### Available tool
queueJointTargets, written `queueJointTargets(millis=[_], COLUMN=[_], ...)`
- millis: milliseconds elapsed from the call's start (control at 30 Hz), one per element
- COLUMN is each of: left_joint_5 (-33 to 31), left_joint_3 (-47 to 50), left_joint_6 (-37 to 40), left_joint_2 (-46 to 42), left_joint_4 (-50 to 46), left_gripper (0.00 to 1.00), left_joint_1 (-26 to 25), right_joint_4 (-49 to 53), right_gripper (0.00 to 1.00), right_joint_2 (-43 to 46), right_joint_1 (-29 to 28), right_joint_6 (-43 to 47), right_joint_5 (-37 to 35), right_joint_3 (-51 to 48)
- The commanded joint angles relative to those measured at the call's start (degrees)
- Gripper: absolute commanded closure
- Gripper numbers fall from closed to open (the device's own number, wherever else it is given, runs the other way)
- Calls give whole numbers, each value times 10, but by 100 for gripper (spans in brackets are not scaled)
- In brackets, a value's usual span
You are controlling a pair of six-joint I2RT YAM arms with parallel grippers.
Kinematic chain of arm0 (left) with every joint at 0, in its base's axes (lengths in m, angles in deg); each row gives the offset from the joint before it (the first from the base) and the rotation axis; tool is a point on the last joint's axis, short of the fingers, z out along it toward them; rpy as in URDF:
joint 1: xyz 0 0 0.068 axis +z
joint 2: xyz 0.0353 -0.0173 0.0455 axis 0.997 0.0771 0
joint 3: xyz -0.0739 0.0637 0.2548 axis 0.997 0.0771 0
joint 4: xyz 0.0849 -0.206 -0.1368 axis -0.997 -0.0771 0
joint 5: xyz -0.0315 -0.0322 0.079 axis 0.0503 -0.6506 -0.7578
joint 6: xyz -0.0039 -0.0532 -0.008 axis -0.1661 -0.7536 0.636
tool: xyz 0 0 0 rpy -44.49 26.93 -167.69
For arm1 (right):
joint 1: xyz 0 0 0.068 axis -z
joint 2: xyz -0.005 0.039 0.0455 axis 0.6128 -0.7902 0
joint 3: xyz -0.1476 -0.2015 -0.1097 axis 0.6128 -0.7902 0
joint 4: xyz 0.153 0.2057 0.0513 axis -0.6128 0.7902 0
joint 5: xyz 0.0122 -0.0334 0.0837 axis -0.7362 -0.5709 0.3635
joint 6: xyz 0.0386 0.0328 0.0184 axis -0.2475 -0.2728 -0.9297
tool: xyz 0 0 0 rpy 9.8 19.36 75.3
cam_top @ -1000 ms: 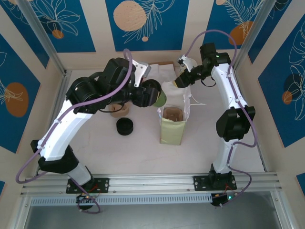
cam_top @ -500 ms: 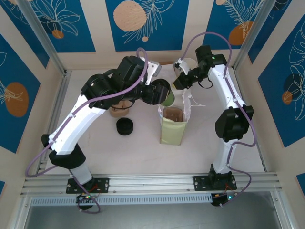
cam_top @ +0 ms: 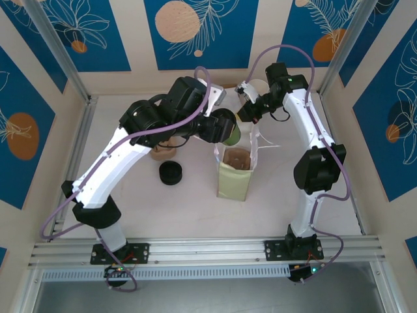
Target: Pack the takeout coffee
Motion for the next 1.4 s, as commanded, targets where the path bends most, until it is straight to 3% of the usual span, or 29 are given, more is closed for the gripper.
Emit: queueJointTargets(millis=[0, 500, 767, 1100, 1367], left_joint_5=[3, -26, -79, -72, -67], left_joint_3=[-13, -6, 119, 147, 213], left_joint_6=[15, 23, 37, 38, 56], left_joint_2=[9, 69, 34, 39, 25], left_joint_4=[16, 20, 94, 105, 131], left_gripper=[32, 31, 31, 30, 30], left_joint_1=[-7, -7, -8, -8, -12], right_joint_4=[-10, -58, -92, -93, -157], right_gripper=[98, 100, 100, 100, 100], right_joint_2=[19, 67, 105, 131, 155], right_joint_1=[-8, -25, -34, -44, -56], right_joint_6=[-51, -229, -288, -323, -384], right_joint_5=[7, -11, -14, 4, 26], right_joint_3=[18, -29, -83, -113, -156])
